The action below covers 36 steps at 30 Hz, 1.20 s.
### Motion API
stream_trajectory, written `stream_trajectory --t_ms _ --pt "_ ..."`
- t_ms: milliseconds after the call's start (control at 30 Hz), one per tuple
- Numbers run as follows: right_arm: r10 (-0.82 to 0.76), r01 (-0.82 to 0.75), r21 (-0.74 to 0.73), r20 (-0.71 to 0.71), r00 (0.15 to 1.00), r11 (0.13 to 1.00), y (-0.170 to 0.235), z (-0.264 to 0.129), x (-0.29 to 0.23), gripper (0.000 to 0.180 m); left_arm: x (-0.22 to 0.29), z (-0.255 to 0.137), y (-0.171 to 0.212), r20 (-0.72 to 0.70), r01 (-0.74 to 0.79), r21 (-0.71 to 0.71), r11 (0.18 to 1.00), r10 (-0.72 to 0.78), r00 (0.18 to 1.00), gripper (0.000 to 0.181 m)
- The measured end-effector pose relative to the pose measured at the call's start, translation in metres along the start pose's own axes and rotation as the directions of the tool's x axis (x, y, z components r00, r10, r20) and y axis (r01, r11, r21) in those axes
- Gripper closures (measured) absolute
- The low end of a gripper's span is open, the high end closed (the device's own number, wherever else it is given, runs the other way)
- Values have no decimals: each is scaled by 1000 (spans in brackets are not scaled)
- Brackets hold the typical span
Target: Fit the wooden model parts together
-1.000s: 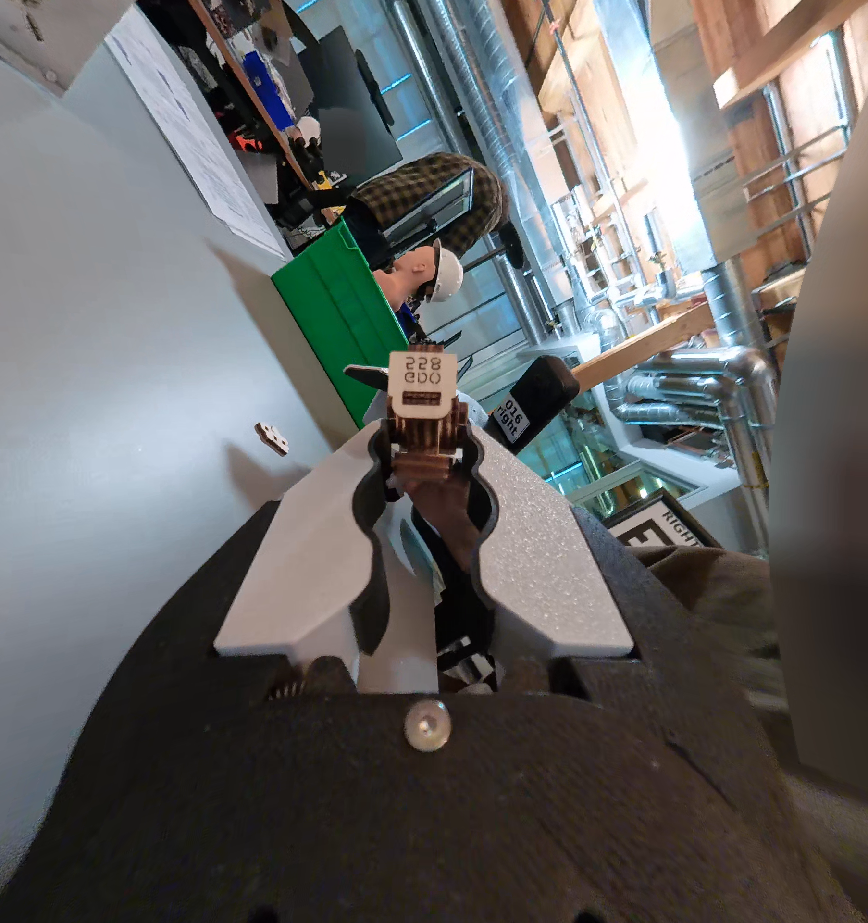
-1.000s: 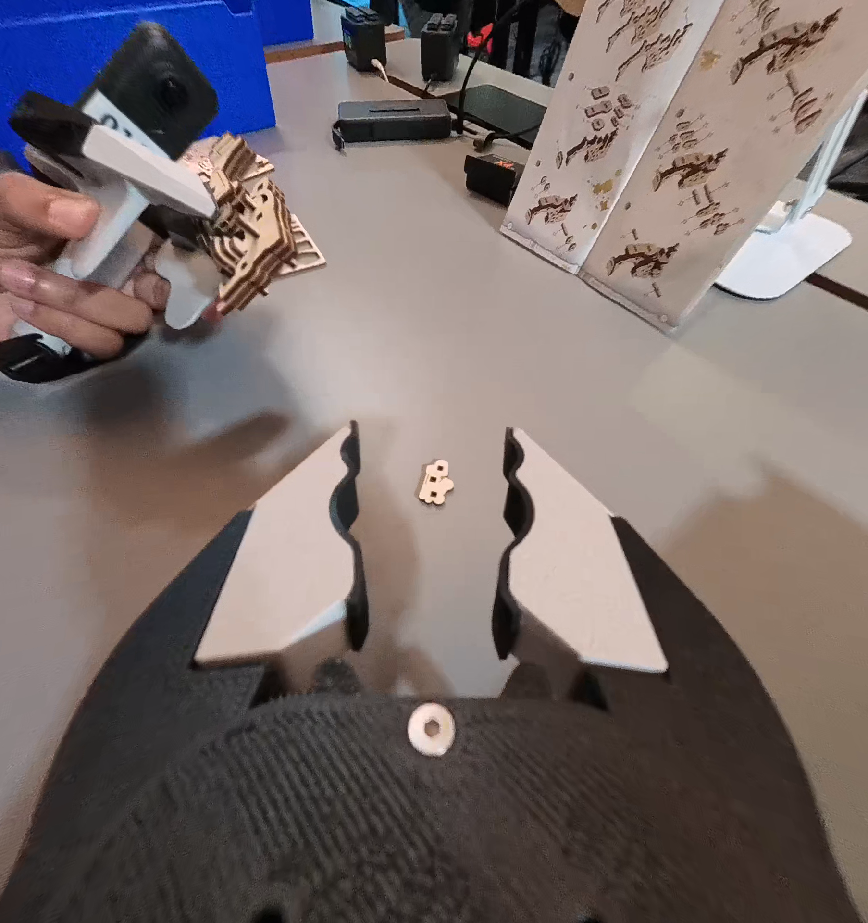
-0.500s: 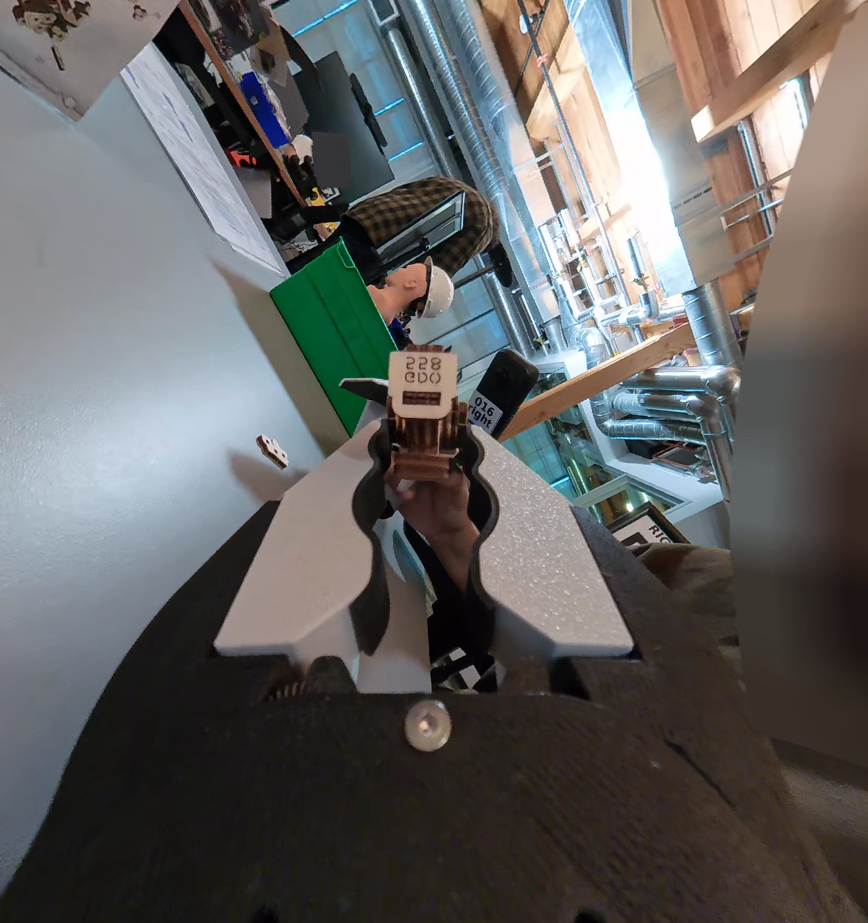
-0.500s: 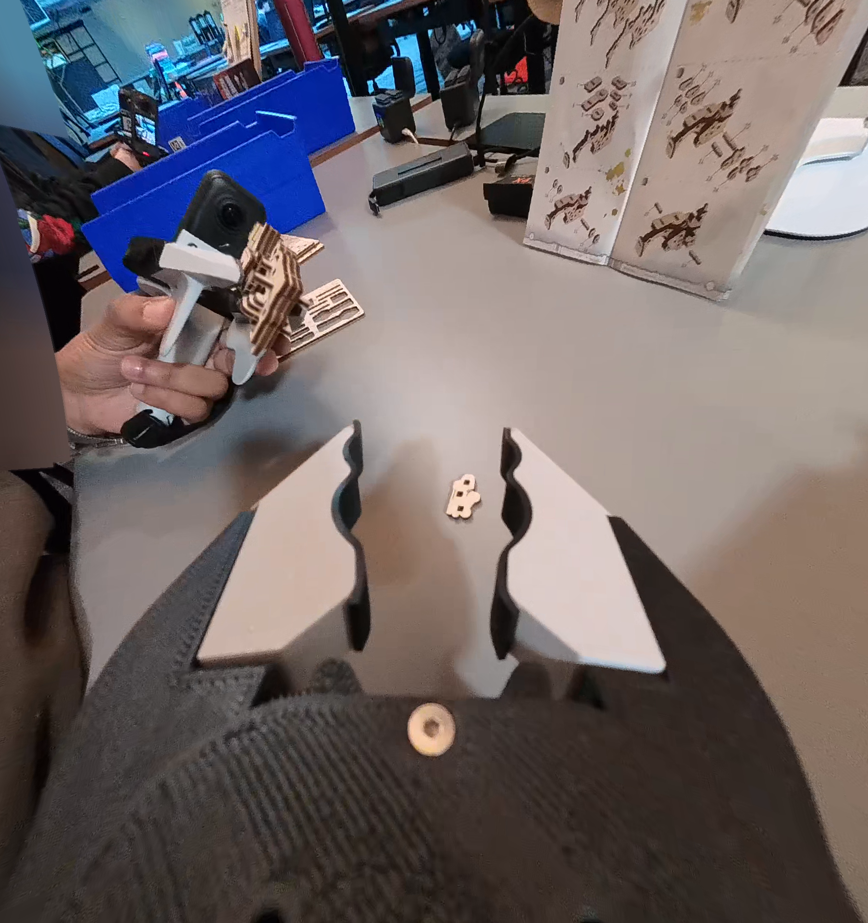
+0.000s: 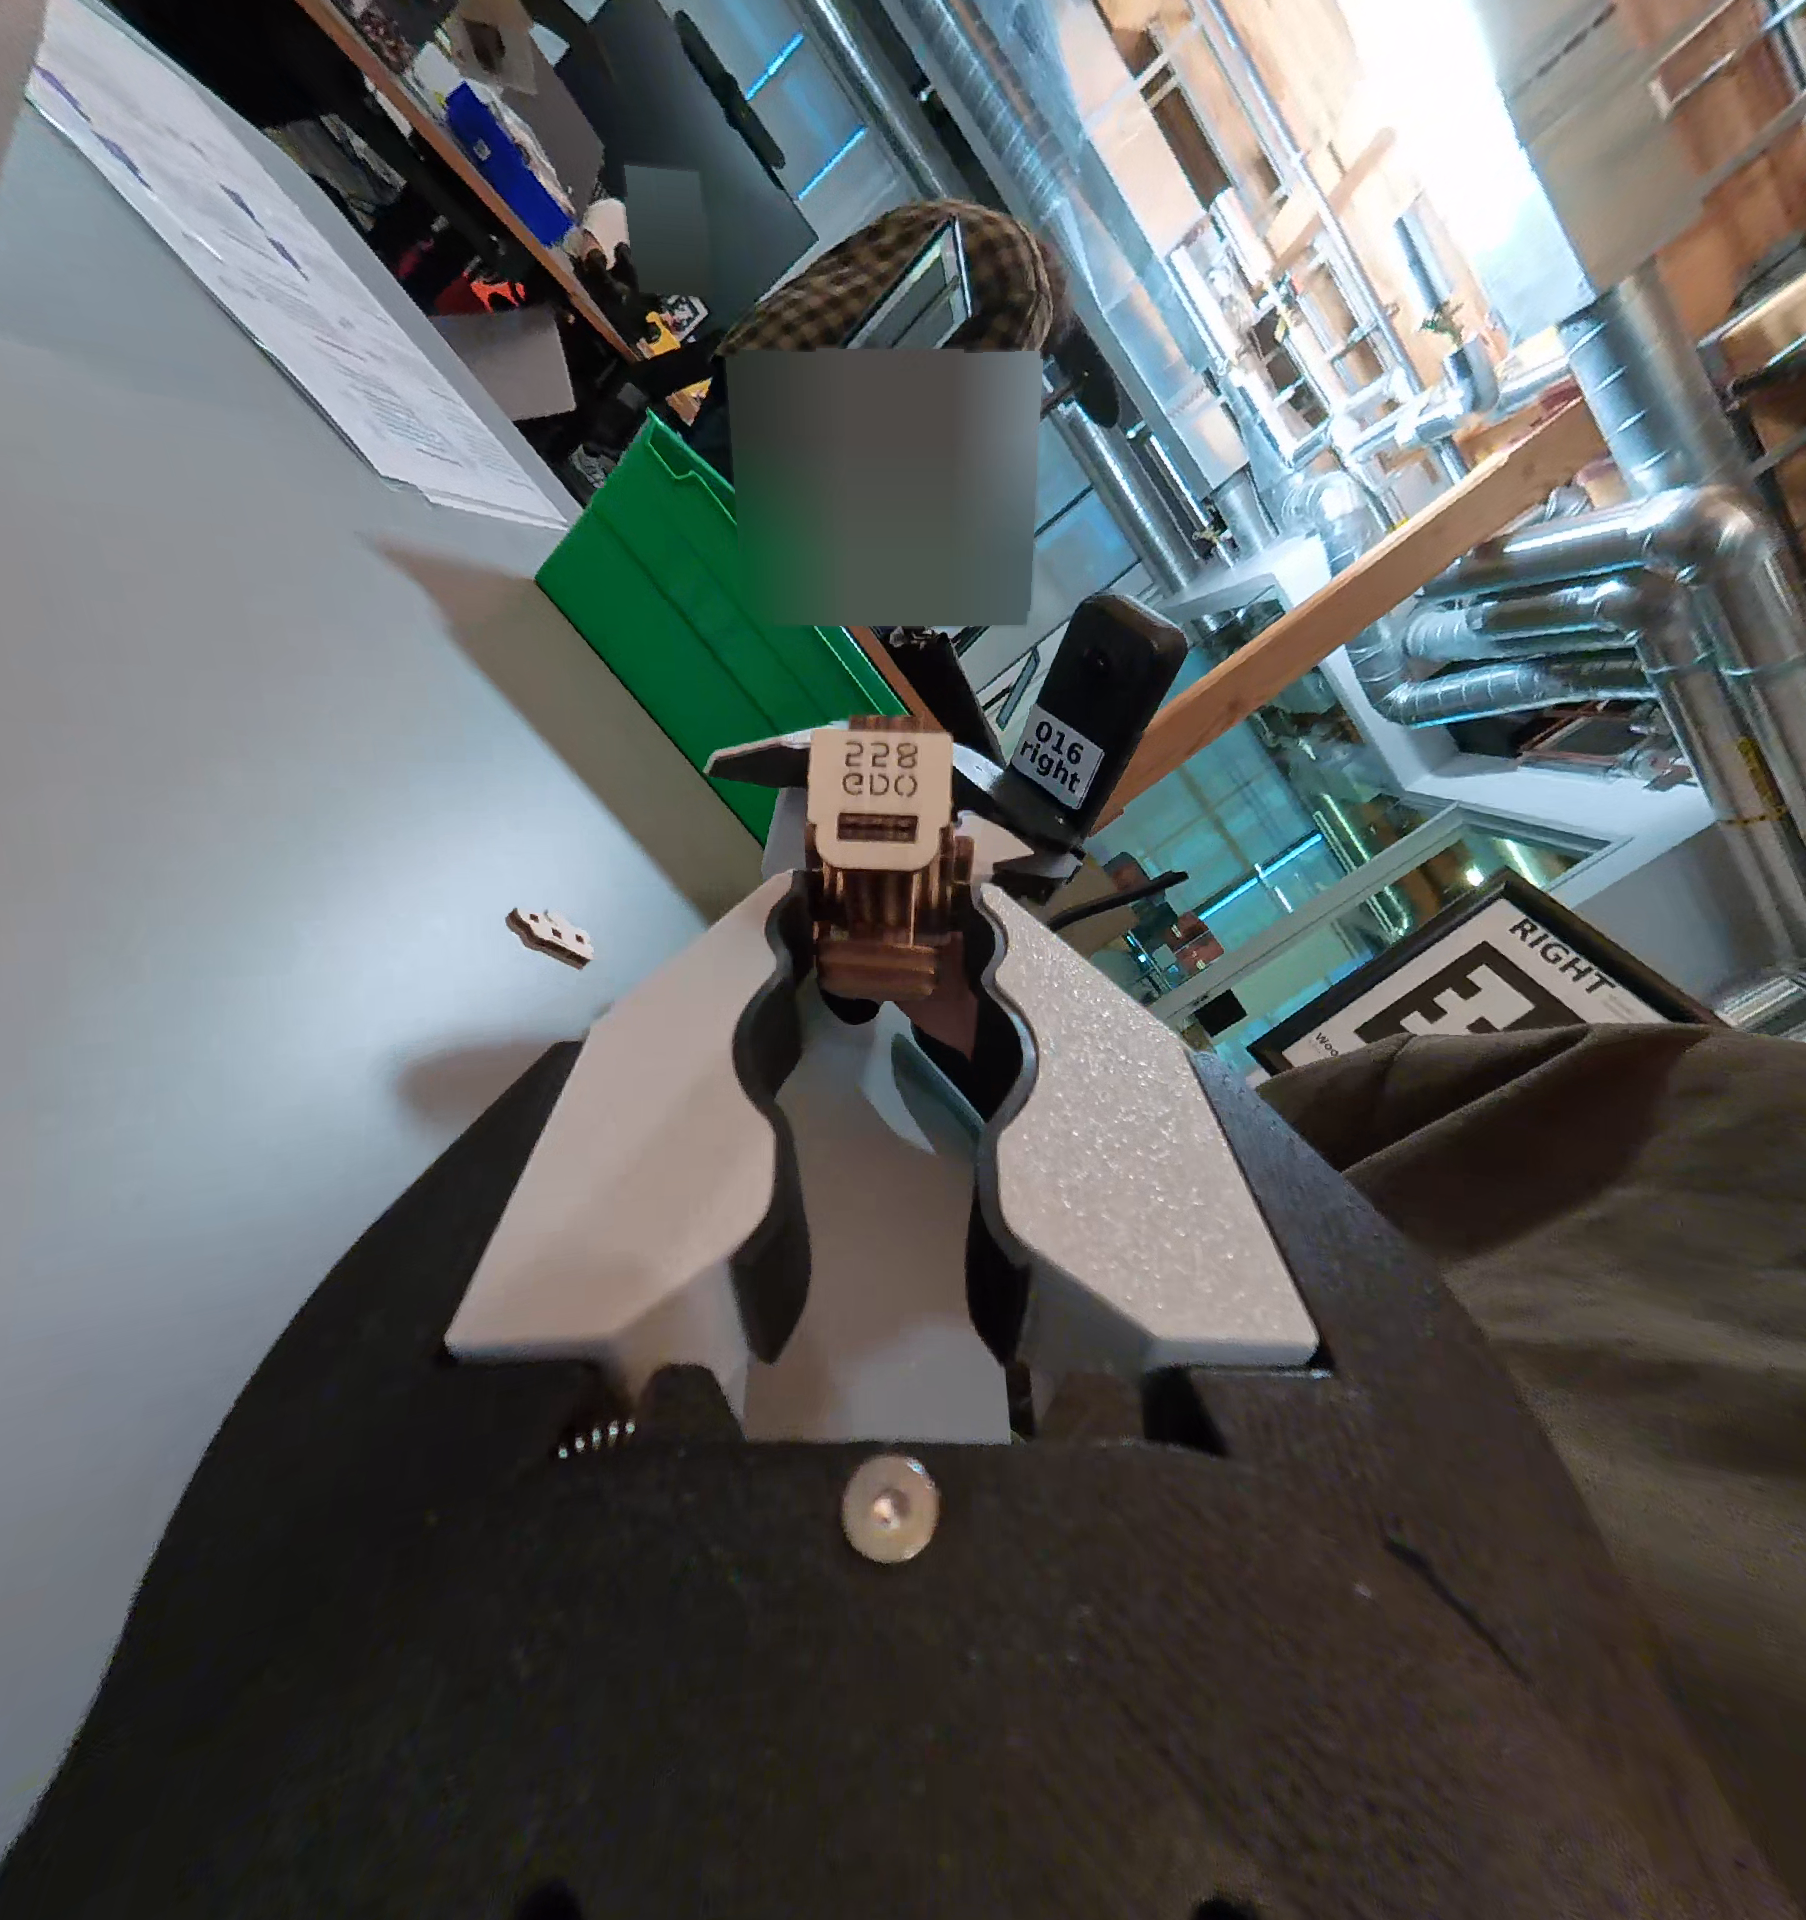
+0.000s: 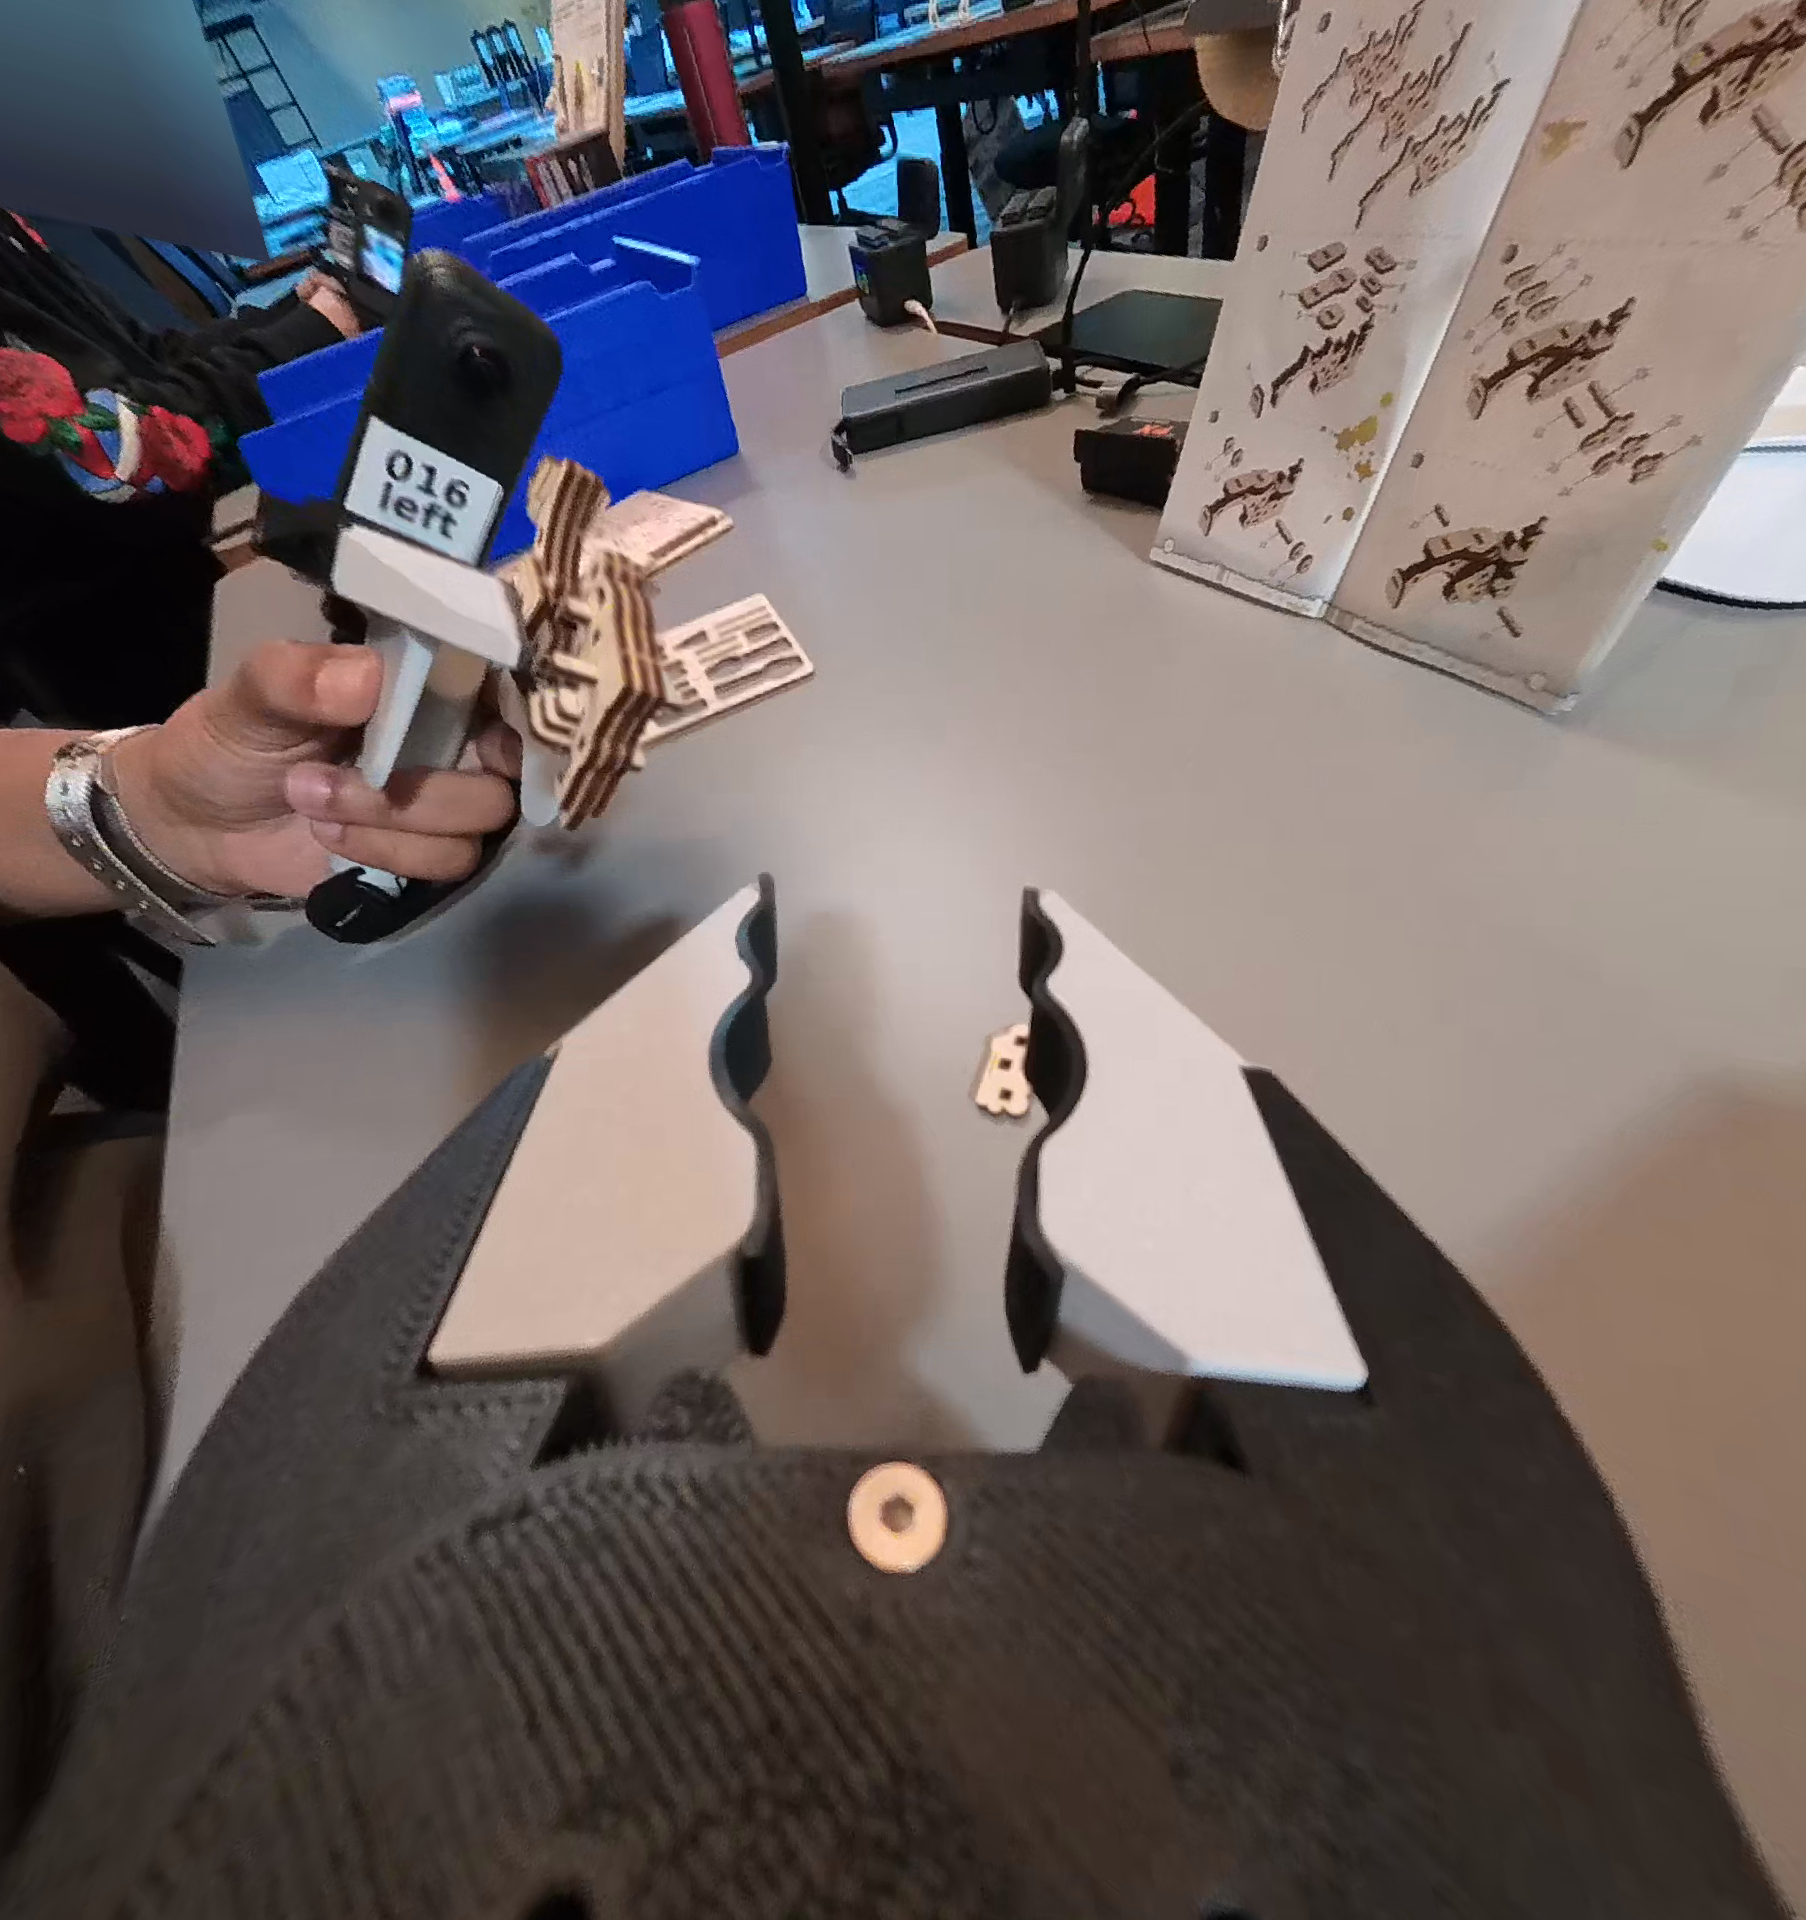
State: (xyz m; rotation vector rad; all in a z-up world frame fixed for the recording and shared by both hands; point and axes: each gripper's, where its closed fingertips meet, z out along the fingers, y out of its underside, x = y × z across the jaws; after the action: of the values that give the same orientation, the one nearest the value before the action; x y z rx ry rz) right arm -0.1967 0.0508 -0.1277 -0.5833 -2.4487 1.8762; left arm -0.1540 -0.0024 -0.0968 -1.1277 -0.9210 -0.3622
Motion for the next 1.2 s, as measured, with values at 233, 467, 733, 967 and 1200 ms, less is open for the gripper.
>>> stream_trajectory --t_ms 233,467,733,967,1200 --pt "91 -93 27 58 994 995 -6 -3 -9 140 7 4 6 -3 -80 -34 996 80 997 155" --pt "155 -160 33 128 980 987 -9 -2 -19 147 8 5 9 -7 -71 -48 996 71 997 156" --pt "104 -103 -10 95 990 995 -2 2 -17 149 9 3 8 -21 -40 -34 999 39 999 156" --pt "90 -89 -15 78 993 996 -1 4 -13 149 7 3 8 -7 -46 -35 998 46 999 157" --pt "89 -89 -8 67 994 996 -1 4 -11 149 3 2 8 17 -48 -37 998 49 999 156"
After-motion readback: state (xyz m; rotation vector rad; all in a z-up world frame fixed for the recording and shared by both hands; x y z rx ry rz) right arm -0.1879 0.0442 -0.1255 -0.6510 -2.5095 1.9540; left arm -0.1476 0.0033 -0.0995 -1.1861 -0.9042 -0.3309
